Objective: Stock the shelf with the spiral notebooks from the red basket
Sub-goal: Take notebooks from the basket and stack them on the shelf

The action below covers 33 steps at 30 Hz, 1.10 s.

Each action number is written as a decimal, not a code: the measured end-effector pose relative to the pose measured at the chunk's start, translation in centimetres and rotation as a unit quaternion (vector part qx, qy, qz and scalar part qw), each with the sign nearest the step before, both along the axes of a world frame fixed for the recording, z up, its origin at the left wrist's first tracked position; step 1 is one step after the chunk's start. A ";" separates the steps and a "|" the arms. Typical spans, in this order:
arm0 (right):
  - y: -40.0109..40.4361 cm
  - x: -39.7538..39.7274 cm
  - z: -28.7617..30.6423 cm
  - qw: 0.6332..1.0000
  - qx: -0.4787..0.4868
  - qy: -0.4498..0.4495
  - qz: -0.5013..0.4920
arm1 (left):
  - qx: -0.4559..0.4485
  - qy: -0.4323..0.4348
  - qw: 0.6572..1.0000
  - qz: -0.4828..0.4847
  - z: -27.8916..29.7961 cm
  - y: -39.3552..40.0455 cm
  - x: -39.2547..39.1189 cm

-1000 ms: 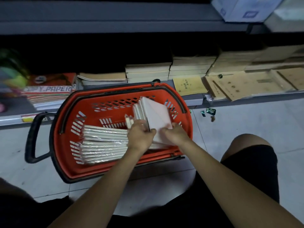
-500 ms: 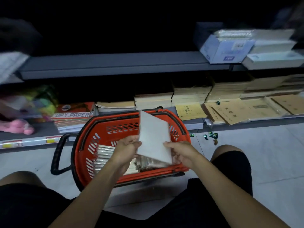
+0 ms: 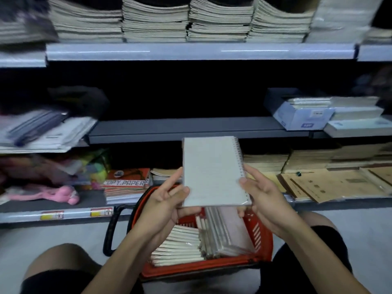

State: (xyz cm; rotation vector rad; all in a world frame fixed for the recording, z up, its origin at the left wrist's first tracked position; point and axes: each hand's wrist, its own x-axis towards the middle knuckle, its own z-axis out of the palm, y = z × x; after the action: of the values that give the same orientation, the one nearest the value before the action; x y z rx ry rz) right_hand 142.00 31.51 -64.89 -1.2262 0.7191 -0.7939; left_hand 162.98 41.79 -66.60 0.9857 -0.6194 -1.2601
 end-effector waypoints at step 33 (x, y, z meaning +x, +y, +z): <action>-36.5 2.7 -0.9 0.912 -0.083 0.349 -0.198 | 0.096 -0.306 0.946 0.054 0.6 -35.7 1.0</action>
State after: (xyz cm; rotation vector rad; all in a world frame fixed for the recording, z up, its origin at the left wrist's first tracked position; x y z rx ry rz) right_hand 144.65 -4.97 -65.81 -1.5603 1.5471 -0.7462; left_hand 163.95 6.09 -65.96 1.5775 -0.9139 -0.9184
